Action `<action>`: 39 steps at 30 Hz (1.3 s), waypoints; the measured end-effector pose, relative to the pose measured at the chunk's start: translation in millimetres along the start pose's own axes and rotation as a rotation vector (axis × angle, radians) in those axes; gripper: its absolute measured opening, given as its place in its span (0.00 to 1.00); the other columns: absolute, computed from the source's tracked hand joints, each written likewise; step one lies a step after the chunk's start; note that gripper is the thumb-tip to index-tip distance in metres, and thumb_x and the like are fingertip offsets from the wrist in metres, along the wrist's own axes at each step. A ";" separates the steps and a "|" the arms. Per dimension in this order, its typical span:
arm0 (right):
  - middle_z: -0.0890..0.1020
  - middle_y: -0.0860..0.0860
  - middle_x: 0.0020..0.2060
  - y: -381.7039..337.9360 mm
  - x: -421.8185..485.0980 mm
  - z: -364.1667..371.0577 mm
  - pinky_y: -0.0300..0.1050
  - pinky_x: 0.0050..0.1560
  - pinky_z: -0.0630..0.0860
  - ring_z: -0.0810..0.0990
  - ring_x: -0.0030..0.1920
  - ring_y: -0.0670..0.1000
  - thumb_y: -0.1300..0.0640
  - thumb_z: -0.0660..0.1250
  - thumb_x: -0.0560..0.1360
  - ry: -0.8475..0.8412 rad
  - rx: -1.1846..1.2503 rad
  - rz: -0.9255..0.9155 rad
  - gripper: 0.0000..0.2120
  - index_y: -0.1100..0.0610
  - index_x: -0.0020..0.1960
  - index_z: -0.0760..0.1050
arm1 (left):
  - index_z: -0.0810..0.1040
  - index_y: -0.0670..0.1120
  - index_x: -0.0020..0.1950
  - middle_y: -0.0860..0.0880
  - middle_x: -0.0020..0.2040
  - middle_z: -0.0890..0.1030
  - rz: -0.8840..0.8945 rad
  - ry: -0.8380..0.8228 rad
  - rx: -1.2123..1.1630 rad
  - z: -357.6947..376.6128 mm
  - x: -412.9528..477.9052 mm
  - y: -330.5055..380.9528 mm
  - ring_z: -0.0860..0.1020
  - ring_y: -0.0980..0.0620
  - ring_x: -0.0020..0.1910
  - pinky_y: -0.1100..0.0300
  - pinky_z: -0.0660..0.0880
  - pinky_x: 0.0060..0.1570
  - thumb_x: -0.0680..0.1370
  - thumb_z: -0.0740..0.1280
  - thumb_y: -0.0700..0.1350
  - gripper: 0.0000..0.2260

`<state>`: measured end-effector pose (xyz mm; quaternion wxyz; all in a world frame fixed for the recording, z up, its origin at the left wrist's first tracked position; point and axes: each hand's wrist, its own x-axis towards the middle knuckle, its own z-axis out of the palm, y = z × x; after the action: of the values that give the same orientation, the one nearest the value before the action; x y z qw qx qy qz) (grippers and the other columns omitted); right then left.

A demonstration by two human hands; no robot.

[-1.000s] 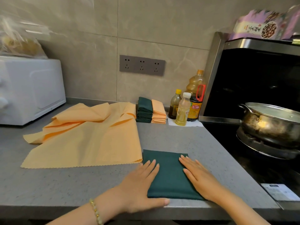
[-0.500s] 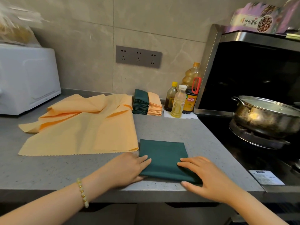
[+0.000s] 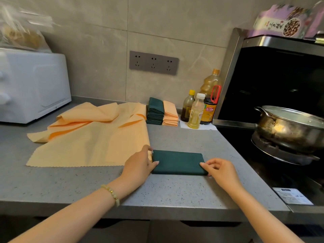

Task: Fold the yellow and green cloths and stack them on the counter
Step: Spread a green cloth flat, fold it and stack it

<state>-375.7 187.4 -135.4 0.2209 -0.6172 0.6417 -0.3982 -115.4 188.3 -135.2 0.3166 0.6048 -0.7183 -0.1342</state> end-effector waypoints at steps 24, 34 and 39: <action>0.58 0.47 0.76 -34.4 24.3 64.5 0.45 0.74 0.40 0.51 0.76 0.45 0.50 0.49 0.83 -0.238 -0.608 -0.311 0.22 0.51 0.75 0.58 | 0.78 0.51 0.62 0.51 0.59 0.78 0.191 0.014 0.247 49.2 46.8 29.2 0.74 0.52 0.58 0.59 0.68 0.55 0.81 0.60 0.51 0.13; 0.47 0.46 0.77 -24.2 29.5 66.9 0.46 0.74 0.40 0.44 0.76 0.46 0.48 0.42 0.83 -0.381 -0.726 -0.271 0.23 0.49 0.78 0.46 | 0.42 0.48 0.79 0.48 0.79 0.42 0.192 -0.357 0.527 48.6 36.3 15.8 0.39 0.50 0.77 0.52 0.36 0.75 0.83 0.41 0.56 0.26; 0.44 0.45 0.77 -7.2 37.6 38.4 0.44 0.74 0.39 0.41 0.76 0.45 0.46 0.41 0.83 -0.459 -0.695 -0.180 0.25 0.49 0.78 0.42 | 0.42 0.47 0.79 0.47 0.79 0.43 0.194 -0.405 0.523 44.3 34.1 15.4 0.41 0.49 0.77 0.52 0.36 0.75 0.81 0.43 0.61 0.30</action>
<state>-346.8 142.3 -144.4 0.1015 -0.7811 0.6155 -0.0281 -157.1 150.9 -150.1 0.0134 0.5553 -0.8309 -0.0321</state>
